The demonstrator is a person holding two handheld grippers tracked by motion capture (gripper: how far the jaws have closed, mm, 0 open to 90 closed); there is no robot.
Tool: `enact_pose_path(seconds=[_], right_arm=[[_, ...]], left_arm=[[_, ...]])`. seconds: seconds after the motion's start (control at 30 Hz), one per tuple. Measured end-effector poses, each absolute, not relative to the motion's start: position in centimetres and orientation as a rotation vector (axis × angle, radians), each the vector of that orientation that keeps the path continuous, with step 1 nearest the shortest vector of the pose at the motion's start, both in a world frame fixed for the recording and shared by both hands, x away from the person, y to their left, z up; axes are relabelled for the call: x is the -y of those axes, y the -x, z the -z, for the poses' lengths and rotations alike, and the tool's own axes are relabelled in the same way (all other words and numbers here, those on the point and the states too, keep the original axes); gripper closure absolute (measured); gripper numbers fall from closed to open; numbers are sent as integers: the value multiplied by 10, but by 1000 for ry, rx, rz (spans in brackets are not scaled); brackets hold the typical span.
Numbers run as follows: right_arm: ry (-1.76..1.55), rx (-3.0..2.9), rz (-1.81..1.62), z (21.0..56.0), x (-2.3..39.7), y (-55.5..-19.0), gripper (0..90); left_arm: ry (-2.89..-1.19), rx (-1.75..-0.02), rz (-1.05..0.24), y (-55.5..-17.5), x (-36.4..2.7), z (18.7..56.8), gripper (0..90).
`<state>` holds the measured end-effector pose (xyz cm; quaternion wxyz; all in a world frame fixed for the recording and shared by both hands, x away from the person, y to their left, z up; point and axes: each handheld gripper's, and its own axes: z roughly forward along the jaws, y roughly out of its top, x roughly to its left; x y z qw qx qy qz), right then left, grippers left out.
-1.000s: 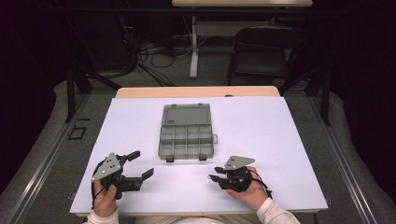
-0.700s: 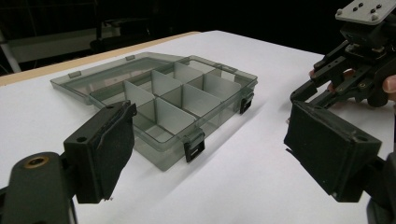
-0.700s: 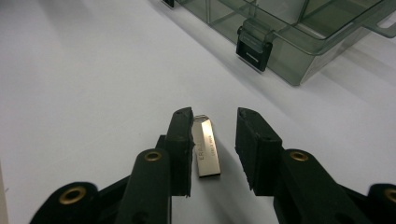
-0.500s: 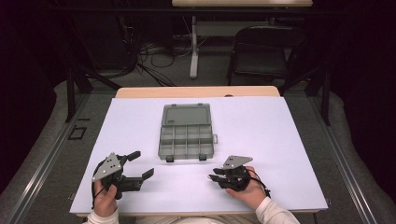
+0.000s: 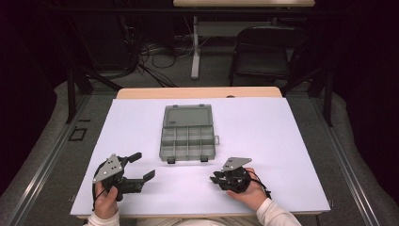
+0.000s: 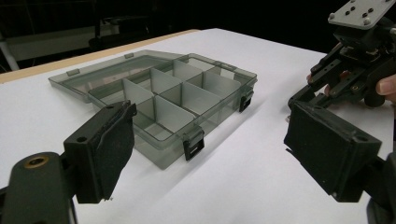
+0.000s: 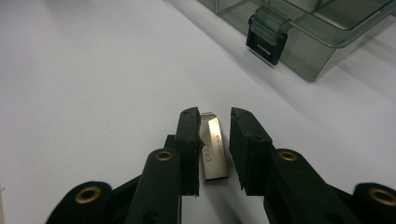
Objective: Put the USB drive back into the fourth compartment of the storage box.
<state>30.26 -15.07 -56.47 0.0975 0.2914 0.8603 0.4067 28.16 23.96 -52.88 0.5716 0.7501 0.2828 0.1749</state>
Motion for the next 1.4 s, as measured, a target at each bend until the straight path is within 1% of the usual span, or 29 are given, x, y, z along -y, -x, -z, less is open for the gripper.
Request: enact_pose_path(seconds=[0.33,0.63,0.97,1.4], right_arm=[[-865,-2553,-1202,566,152,-303,754],[-847,-2550,-1202,566,152,-303,790],[-827,-2551,-1197,566,152,-302,793],[-824,-2515,-1266,555,155,-300,793]], left_arm=[[-1759,-667,-412,-282,-240,529,155],[-1759,-668,-412,-282,-240,529,155],[-1759,-669,-413,-282,-240,529,156],[-1762,-670,-413,-282,-241,529,155]])
